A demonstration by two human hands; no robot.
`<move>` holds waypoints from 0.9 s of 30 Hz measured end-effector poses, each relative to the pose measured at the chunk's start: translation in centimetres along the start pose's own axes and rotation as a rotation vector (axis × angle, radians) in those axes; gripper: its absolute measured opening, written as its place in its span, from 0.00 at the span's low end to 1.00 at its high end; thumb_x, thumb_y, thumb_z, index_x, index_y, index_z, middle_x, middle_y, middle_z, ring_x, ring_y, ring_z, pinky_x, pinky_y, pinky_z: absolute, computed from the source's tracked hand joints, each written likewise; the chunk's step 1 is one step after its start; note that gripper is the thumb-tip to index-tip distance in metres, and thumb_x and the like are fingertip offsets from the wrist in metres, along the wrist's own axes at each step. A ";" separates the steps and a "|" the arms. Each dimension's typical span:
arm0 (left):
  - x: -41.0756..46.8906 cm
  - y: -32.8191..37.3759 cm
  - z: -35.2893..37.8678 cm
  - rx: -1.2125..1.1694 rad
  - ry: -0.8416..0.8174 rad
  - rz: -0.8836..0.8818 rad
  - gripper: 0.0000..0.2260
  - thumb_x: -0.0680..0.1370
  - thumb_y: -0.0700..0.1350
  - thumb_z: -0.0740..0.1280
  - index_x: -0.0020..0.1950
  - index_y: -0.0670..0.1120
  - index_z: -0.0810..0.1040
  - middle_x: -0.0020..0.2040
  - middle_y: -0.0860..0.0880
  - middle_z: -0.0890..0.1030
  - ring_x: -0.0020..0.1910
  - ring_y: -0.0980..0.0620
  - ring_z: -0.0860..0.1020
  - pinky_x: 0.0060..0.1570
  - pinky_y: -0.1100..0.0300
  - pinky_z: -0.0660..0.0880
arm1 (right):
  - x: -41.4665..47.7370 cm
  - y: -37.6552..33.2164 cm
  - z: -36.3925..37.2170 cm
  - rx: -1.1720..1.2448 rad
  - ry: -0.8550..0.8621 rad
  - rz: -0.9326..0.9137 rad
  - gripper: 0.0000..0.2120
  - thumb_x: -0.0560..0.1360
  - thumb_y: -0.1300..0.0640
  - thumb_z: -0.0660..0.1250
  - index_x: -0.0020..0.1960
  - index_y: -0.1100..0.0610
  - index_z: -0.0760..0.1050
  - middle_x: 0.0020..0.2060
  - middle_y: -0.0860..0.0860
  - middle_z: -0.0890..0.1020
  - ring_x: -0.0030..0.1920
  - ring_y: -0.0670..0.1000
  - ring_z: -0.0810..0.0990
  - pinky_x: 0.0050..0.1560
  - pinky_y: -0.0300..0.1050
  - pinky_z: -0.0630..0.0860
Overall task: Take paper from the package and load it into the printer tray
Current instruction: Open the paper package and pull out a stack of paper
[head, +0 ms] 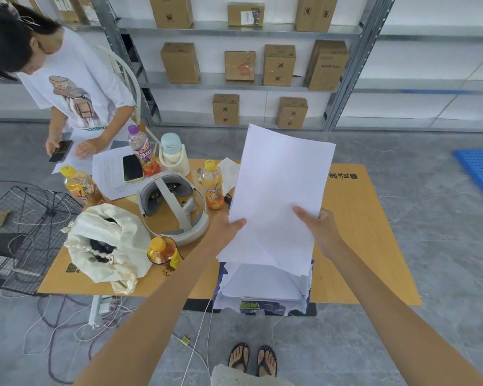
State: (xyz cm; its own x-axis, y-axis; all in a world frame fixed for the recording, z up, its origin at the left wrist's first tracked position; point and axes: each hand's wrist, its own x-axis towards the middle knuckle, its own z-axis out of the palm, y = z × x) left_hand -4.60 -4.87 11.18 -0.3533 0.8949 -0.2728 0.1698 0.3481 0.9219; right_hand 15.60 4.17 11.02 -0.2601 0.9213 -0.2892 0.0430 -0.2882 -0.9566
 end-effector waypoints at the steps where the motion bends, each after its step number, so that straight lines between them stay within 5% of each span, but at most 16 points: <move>1: -0.3 0.3 0.1 -0.047 0.022 0.000 0.18 0.78 0.36 0.63 0.68 0.43 0.70 0.62 0.48 0.76 0.56 0.51 0.74 0.55 0.59 0.69 | 0.0 0.0 0.2 0.018 0.003 0.006 0.02 0.72 0.58 0.71 0.42 0.56 0.81 0.39 0.49 0.84 0.39 0.49 0.83 0.35 0.37 0.79; 3: -0.4 0.5 0.3 -0.060 0.060 0.012 0.19 0.78 0.40 0.63 0.69 0.44 0.68 0.62 0.50 0.75 0.57 0.54 0.72 0.57 0.61 0.67 | 0.0 -0.1 0.6 0.068 0.009 0.018 0.03 0.72 0.58 0.71 0.44 0.56 0.81 0.42 0.49 0.85 0.42 0.49 0.84 0.40 0.38 0.80; 6: 0.8 -1.4 0.8 0.069 0.057 -0.014 0.23 0.70 0.61 0.66 0.60 0.51 0.75 0.58 0.48 0.81 0.57 0.48 0.79 0.61 0.49 0.74 | 0.1 0.1 1.3 0.132 0.034 0.031 0.04 0.72 0.59 0.71 0.47 0.56 0.81 0.45 0.50 0.84 0.45 0.50 0.83 0.45 0.43 0.79; 8: 1.5 -2.6 1.3 0.119 0.066 -0.067 0.24 0.67 0.67 0.66 0.54 0.52 0.77 0.52 0.50 0.83 0.53 0.48 0.81 0.57 0.46 0.77 | 0.0 0.3 1.8 0.162 0.060 0.027 0.05 0.72 0.60 0.71 0.47 0.55 0.80 0.44 0.50 0.84 0.43 0.49 0.83 0.43 0.44 0.80; 11: -0.7 -0.2 1.8 0.072 0.179 0.028 0.14 0.74 0.54 0.69 0.56 0.50 0.76 0.50 0.57 0.78 0.50 0.56 0.77 0.59 0.58 0.71 | 0.0 0.7 2.0 0.183 0.091 0.032 0.09 0.71 0.61 0.72 0.52 0.56 0.80 0.47 0.50 0.84 0.46 0.50 0.83 0.44 0.45 0.80; 13: -2.0 1.2 2.2 -0.038 0.204 0.054 0.05 0.76 0.43 0.68 0.51 0.49 0.76 0.46 0.52 0.77 0.46 0.55 0.73 0.52 0.64 0.70 | 0.0 1.3 1.7 0.195 0.117 0.052 0.11 0.70 0.59 0.74 0.52 0.56 0.80 0.51 0.53 0.84 0.51 0.54 0.83 0.52 0.51 0.79; 15: -2.7 1.2 2.8 -0.028 0.208 0.053 0.08 0.77 0.39 0.67 0.55 0.43 0.77 0.47 0.47 0.77 0.48 0.51 0.75 0.40 0.81 0.66 | -0.1 2.1 1.4 0.200 0.143 0.085 0.12 0.68 0.59 0.75 0.52 0.56 0.81 0.54 0.55 0.83 0.55 0.56 0.82 0.57 0.55 0.77; 17: -3.2 0.2 3.3 -0.065 0.196 0.035 0.13 0.76 0.37 0.67 0.61 0.38 0.75 0.50 0.48 0.77 0.50 0.50 0.77 0.35 0.85 0.65 | -0.4 3.1 1.0 0.179 0.157 0.105 0.12 0.69 0.61 0.74 0.53 0.58 0.80 0.54 0.56 0.83 0.54 0.56 0.81 0.58 0.53 0.77; 20: -2.6 -2.7 4.0 -0.135 0.159 -0.095 0.10 0.75 0.37 0.69 0.55 0.41 0.78 0.49 0.49 0.80 0.42 0.56 0.78 0.34 0.80 0.71 | -1.1 5.1 0.6 0.146 0.166 0.150 0.12 0.69 0.63 0.74 0.52 0.59 0.81 0.52 0.57 0.83 0.52 0.56 0.82 0.56 0.52 0.77; 25: -2.5 -6.5 5.2 -0.162 0.151 -0.230 0.09 0.74 0.39 0.70 0.40 0.53 0.76 0.41 0.54 0.80 0.43 0.51 0.78 0.46 0.59 0.74 | -1.9 8.0 0.2 0.064 0.121 0.225 0.07 0.70 0.64 0.72 0.46 0.55 0.80 0.46 0.55 0.84 0.44 0.54 0.83 0.43 0.46 0.79; 27: -2.7 -6.5 5.2 -0.152 0.153 -0.234 0.07 0.75 0.38 0.69 0.46 0.49 0.75 0.45 0.53 0.79 0.44 0.54 0.75 0.45 0.66 0.72 | -1.9 8.3 0.1 0.032 0.103 0.215 0.07 0.71 0.64 0.71 0.48 0.56 0.80 0.47 0.55 0.84 0.45 0.54 0.83 0.45 0.46 0.79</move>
State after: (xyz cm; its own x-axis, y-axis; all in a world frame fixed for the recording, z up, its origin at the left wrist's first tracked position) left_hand -0.01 -8.09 4.54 -0.5025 0.7393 -0.4483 -0.0673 0.4835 0.8728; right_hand 16.34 -0.01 3.66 -0.1480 0.8593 -0.4895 0.0552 -0.4870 -0.8716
